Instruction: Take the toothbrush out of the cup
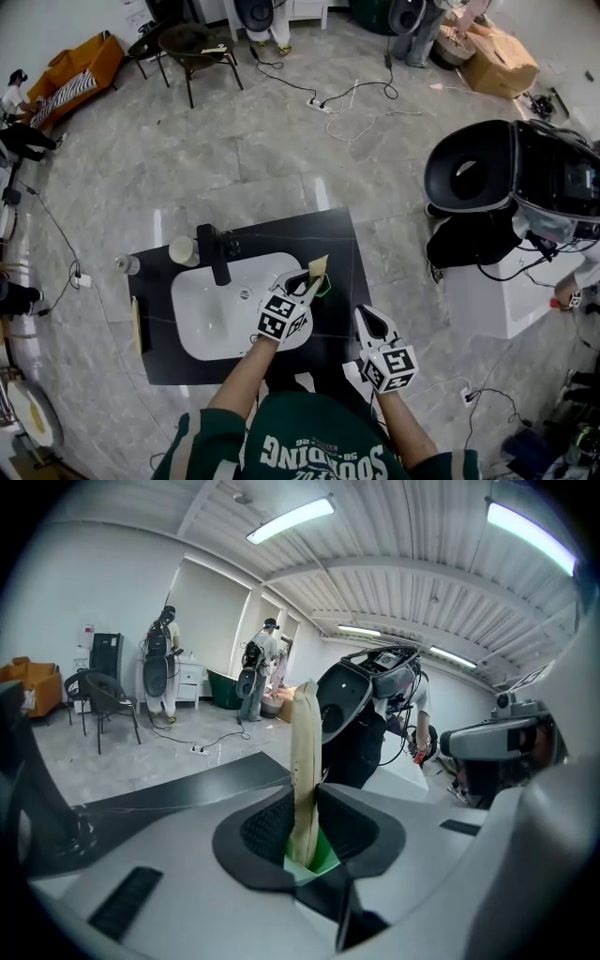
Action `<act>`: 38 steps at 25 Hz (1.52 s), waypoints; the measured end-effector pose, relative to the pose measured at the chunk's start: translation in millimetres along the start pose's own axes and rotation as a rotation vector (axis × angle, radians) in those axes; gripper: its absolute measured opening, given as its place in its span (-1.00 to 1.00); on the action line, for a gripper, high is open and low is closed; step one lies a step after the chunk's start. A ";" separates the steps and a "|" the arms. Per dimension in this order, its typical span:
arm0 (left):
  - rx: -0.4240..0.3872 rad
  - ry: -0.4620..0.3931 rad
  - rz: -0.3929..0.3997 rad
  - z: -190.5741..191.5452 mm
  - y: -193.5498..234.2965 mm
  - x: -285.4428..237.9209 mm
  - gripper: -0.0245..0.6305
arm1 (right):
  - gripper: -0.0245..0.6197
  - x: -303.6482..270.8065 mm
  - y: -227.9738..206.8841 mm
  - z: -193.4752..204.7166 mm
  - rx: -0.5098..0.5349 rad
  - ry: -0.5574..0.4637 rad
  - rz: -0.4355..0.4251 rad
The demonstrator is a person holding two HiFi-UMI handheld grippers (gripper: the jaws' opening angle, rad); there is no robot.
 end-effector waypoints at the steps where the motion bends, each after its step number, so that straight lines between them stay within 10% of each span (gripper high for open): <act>1: 0.002 -0.007 0.003 -0.8 -1.2 1.3 -0.67 | -0.80 0.2 0.2 0.0 0.000 0.001 0.000; 23: -0.008 -0.221 -0.016 -72.2 -31.9 72.2 -0.72 | -0.80 0.7 40.5 -12.3 0.020 -0.031 -0.053; 38: 0.001 -0.240 -0.084 -43.7 -26.0 146.4 -0.72 | -0.80 -8.2 106.8 -7.7 0.076 -0.025 -0.147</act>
Point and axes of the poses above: the fingertips, and each gripper's own axes: x backward along the fingers, y to its left, z out of its underside, the point moved 6 cm from there along x, backward along the fingers, and after that the axes turned 13 degrees about z, right-handed, at the moved point
